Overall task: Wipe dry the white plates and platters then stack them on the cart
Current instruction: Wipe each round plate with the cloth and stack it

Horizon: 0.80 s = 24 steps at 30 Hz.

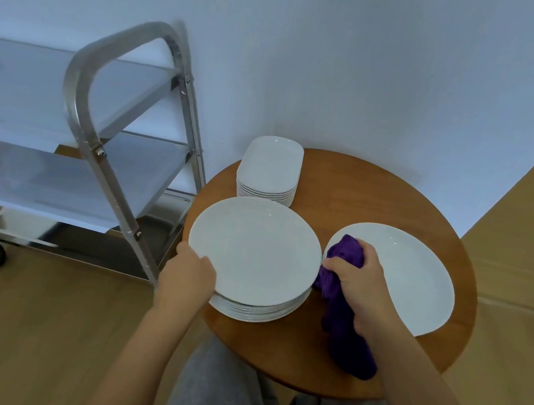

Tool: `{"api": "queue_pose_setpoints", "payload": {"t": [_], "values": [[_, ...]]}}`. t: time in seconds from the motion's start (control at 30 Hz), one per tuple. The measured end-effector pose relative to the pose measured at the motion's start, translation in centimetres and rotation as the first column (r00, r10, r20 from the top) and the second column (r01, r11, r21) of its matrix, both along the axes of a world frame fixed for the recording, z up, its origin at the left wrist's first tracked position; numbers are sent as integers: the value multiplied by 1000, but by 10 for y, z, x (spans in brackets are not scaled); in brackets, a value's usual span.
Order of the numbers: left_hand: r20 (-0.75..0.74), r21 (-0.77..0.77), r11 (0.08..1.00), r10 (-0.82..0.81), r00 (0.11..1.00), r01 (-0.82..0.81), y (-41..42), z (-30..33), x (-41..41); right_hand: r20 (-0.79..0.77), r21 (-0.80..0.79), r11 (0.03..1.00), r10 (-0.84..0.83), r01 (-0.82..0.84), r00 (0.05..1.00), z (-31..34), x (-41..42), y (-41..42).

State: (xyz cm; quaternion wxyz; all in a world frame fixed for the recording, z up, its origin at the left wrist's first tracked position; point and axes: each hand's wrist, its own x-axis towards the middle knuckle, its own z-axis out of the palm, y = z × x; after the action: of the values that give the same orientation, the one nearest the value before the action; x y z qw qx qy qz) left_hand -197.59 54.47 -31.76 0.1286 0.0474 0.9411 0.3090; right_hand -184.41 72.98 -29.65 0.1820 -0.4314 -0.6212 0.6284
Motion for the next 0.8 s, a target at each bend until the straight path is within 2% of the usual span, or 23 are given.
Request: {"api": "queue_pose_setpoints", "payload": {"t": [0.13, 0.3, 0.4, 0.47, 0.53, 0.63, 0.7, 0.8], "values": [[-49, -162, 987, -12, 999, 4, -2, -5, 7, -8, 24, 1000, 16, -16, 1000, -3, -4, -2], [-146, -240, 971, -41, 988, 5, 1, 6, 17, 6, 44, 999, 14, -15, 1000, -1, -1, 3], [-305, -192, 981, -80, 949, 21, 7, 21, 37, 4, 51, 999, -16, 16, 1000, 4, 9, 11], [-364, -100, 986, -158, 918, 130, 22, 27, 60, -8, 45, 998, -42, 42, 999, 7, 20, 19], [-315, -30, 958, -279, 907, 285, 47, 25, 84, -31, 39, 997, -71, 72, 997, 9, 35, 26], [-149, 77, 890, -435, 888, 449, 88, 6, 115, -91, 24, 991, -129, 131, 988, 9, 59, 39], [-18, 169, 872, -464, 886, 460, 110, -7, 125, -157, -4, 983, -180, 181, 971, 7, 74, 49], [102, 174, 887, -449, 888, 428, 135, -26, 125, -215, -50, 969, -247, 242, 945, 4, 92, 62]]}}
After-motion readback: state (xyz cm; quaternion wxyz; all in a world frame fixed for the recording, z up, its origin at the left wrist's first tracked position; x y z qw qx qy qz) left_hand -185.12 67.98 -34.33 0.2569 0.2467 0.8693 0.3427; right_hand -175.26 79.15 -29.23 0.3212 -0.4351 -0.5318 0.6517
